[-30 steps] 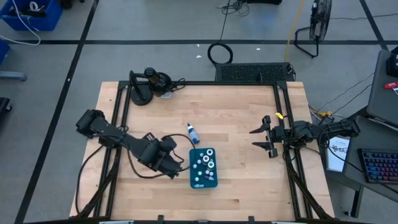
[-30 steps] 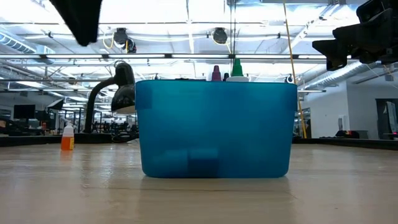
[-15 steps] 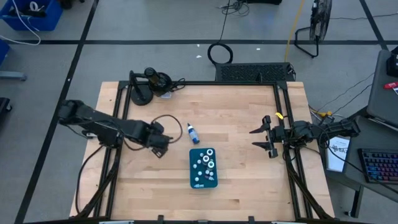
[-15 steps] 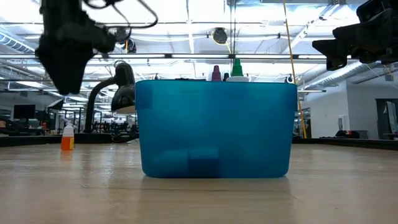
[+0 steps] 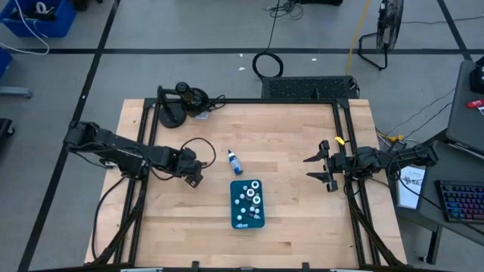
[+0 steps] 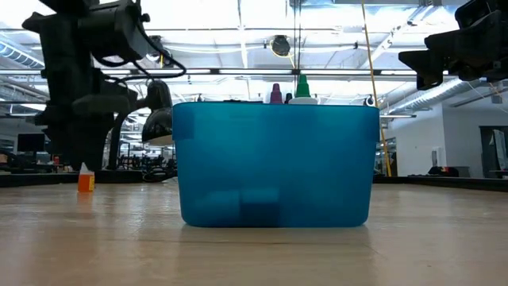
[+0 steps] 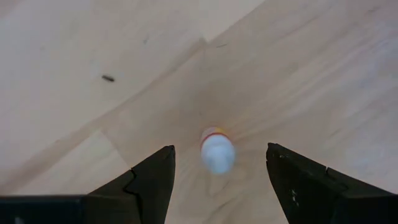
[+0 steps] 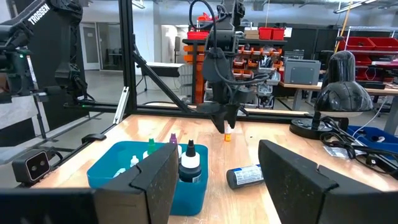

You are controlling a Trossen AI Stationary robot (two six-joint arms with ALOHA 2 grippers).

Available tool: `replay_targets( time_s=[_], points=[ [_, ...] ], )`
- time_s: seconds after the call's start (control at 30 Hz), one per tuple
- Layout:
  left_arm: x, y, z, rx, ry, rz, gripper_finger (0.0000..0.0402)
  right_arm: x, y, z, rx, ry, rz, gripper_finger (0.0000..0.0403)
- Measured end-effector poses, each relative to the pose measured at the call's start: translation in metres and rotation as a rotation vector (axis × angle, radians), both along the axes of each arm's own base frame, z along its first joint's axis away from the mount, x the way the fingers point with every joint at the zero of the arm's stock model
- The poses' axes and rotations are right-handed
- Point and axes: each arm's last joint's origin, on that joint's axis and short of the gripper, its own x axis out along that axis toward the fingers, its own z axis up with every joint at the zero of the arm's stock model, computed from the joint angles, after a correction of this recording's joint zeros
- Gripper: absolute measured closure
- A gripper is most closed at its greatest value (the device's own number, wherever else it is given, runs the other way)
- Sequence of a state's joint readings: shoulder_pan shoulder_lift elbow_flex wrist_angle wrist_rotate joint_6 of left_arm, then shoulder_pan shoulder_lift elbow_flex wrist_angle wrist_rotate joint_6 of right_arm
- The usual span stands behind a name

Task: Pick & Place food coloring
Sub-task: Put the orange small food coloring bottle into the blue bin

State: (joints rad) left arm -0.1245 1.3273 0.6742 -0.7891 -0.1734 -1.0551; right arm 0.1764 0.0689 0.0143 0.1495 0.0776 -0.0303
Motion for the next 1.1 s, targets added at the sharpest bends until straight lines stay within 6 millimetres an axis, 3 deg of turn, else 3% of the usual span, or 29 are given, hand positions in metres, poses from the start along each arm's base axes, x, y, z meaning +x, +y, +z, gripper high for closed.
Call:
replay_targets(
  time_s=[0.3, 0.77, 0.9, 1.1],
  points=[
    [0.0, 0.001, -0.004, 0.003, -0.011, -0.006, 0.0159, 0.0, 0.0, 0.0, 0.0, 0.001, 0.0, 0.019],
    [0.0, 0.001, -0.004, -0.006, -0.014, -0.01, 0.0326, 0.0, 0.0, 0.0, 0.0, 0.0, 0.0, 0.0191],
    [0.001, 0.002, -0.003, 0.011, -0.019, -0.017, 0.0349, 0.0, 0.0, 0.0, 0.0, 0.0, 0.0, 0.019],
    [0.023, -0.008, 0.026, 0.011, -0.143, -0.1, 0.0349, 0.0, 0.0, 0.0, 0.0, 0.0, 0.0, 0.0191]
  ],
)
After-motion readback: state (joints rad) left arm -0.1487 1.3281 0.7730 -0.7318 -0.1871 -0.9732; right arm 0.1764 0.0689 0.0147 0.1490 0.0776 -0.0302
